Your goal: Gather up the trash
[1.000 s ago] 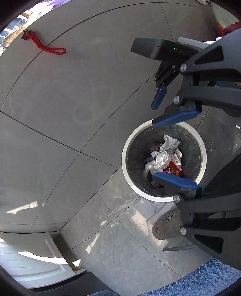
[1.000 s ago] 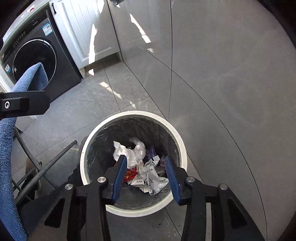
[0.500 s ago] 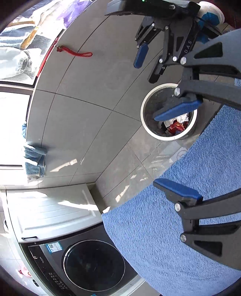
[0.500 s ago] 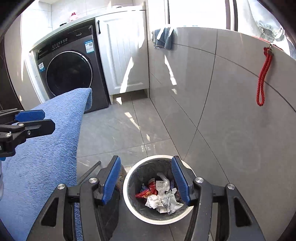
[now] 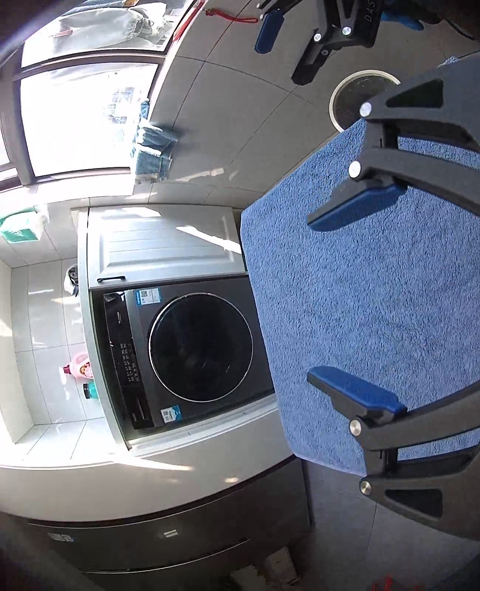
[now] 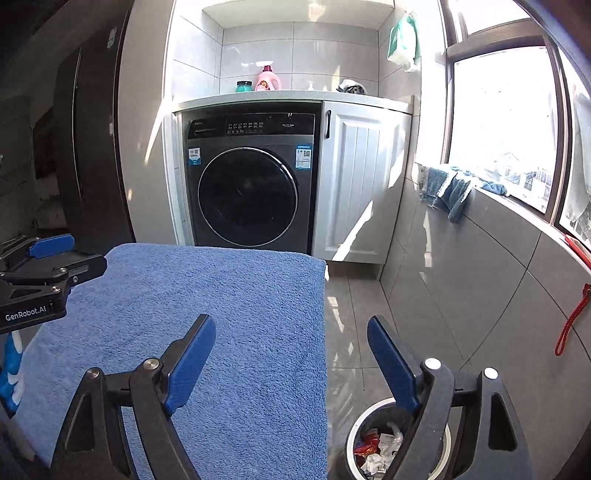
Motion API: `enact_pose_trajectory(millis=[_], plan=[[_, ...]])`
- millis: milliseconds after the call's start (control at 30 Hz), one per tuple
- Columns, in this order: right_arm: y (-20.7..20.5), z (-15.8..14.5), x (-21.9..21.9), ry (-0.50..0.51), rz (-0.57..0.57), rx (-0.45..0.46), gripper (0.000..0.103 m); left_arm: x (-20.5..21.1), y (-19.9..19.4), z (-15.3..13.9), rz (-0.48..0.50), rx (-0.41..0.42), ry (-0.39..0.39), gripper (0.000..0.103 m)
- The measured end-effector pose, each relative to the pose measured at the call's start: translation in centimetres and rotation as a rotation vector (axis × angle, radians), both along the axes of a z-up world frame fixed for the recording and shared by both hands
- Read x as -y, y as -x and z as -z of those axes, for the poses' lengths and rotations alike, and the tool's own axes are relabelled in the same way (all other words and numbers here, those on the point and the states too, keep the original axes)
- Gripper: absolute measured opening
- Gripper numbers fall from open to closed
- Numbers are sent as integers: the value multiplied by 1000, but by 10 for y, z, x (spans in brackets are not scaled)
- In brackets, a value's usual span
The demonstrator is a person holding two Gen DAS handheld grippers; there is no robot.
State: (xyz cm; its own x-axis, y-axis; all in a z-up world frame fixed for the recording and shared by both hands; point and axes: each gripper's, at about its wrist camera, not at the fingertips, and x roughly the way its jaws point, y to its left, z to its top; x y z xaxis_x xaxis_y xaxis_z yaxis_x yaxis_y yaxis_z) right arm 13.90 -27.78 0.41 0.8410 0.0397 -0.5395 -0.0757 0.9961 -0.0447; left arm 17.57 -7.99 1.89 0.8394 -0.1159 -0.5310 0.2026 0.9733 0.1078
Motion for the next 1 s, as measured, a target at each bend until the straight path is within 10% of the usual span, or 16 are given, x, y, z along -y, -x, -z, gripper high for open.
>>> enact_pose_trajectory(millis=[467,1000], plan=[[-1,-28,-68,30,-49,75,92,-96,35,-23,-226,142,41,83],[-2,-35,-80,30,-44,108,95,-115,40,-25,-295,183,67,86]])
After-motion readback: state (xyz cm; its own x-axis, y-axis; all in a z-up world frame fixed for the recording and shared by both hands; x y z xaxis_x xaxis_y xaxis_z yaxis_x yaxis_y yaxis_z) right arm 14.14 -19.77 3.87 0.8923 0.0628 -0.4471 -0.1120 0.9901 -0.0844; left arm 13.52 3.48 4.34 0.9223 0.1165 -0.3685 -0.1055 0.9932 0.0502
